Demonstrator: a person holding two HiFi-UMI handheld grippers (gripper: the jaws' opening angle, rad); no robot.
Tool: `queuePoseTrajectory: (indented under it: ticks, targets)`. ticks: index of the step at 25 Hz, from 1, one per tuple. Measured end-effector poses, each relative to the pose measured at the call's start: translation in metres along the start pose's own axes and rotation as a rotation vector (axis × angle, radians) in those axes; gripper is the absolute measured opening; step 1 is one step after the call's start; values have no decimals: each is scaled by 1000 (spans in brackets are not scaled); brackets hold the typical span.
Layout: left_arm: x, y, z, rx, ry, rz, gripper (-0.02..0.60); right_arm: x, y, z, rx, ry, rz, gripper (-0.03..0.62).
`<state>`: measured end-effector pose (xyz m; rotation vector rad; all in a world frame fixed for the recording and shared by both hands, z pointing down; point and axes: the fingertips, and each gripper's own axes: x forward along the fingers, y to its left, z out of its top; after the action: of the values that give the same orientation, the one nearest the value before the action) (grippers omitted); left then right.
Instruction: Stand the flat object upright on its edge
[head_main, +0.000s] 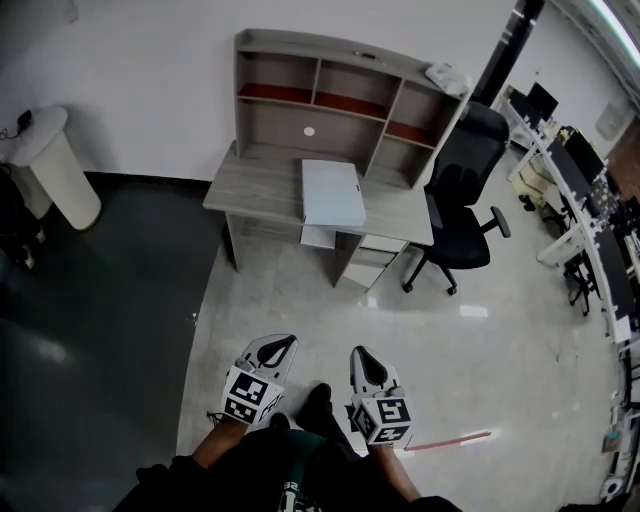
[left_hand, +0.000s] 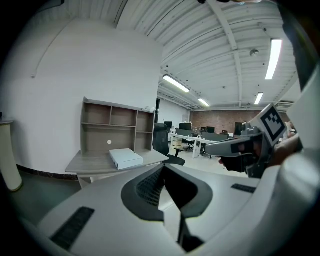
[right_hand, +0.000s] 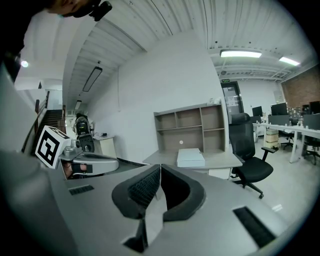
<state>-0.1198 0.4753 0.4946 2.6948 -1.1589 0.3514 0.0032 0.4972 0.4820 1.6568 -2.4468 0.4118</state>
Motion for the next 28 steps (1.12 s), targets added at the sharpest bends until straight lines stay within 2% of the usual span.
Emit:
queuePoseTrajectory:
  ticks: [4, 9, 22, 28]
  targets:
    - [17, 11, 2, 12, -3, 4, 11, 17, -16, -2, 17, 3, -11, 34]
    - [51, 32, 11, 15, -2, 4, 11, 56, -38, 14, 32, -28, 4, 35]
    - [197, 114, 70, 1, 18, 63, 11, 194, -135, 84, 20, -39, 74, 34]
    - [250, 139, 90, -29, 24, 95, 11, 244, -170, 101, 23, -24, 116, 34]
